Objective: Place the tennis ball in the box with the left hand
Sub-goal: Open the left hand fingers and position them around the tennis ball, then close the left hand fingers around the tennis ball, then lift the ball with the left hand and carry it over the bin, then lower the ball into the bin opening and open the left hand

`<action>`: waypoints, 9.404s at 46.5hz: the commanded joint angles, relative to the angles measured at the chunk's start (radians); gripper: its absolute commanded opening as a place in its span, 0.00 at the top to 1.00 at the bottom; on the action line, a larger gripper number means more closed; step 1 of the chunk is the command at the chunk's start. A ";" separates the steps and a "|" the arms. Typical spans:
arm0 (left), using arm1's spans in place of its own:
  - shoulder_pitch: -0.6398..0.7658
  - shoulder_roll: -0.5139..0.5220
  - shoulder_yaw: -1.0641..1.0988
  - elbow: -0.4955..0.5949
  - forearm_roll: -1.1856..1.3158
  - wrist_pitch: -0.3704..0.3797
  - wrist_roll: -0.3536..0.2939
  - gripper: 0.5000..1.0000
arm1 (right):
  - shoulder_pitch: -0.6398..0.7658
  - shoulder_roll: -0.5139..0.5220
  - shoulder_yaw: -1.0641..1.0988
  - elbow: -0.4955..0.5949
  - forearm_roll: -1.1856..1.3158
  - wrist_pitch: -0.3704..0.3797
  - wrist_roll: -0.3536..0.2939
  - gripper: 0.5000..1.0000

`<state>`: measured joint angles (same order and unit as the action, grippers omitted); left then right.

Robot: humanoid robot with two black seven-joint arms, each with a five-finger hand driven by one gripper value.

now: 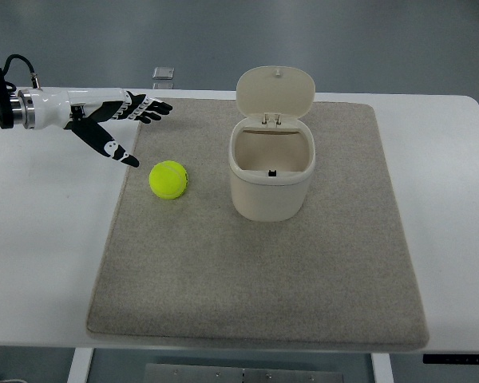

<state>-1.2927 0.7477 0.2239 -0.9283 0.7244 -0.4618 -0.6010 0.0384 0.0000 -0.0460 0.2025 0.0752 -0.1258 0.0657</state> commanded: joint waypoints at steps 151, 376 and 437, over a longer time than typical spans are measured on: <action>0.151 -0.171 -0.090 0.108 0.164 0.130 0.001 0.25 | 0.000 0.000 0.000 0.000 0.000 0.000 0.000 0.20; 0.277 -0.337 -0.523 -0.050 -0.154 0.009 0.001 0.68 | 0.000 0.000 0.000 0.000 0.000 0.000 0.000 0.20; 0.282 -0.436 -0.523 0.043 -0.157 0.026 0.003 0.15 | 0.000 0.000 0.000 0.000 0.000 0.000 0.000 0.20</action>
<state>-1.0146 0.3103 -0.2915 -0.8855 0.5701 -0.4456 -0.5967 0.0384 0.0000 -0.0460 0.2025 0.0752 -0.1258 0.0657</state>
